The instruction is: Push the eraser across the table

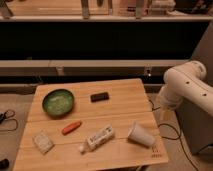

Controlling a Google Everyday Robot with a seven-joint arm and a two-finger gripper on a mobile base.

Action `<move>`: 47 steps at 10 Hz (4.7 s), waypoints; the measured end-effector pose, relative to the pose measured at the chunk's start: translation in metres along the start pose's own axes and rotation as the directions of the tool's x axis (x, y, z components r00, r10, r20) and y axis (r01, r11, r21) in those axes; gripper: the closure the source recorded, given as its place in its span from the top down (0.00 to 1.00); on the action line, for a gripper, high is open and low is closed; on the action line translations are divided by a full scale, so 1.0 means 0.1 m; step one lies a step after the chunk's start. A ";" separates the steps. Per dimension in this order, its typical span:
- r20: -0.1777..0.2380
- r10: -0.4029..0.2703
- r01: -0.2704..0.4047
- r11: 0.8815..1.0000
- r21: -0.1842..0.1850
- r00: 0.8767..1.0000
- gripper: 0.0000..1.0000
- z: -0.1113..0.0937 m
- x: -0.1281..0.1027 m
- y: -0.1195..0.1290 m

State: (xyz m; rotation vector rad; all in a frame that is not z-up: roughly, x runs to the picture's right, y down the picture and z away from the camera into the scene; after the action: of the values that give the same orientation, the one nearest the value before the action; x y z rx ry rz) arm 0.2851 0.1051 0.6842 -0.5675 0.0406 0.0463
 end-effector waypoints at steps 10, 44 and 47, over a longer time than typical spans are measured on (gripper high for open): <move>0.000 0.000 0.000 1.000 0.000 1.000 0.65 0.00 0.00 0.00; 0.050 -0.124 0.121 0.991 0.052 0.991 0.80 0.59 -0.77 -1.37; 0.058 -0.131 0.129 0.991 0.044 0.990 0.80 0.66 -0.85 -1.43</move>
State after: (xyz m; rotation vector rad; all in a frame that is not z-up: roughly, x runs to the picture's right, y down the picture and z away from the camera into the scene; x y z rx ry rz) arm 0.2099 0.0175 0.8202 -0.5269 -0.0542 -0.0640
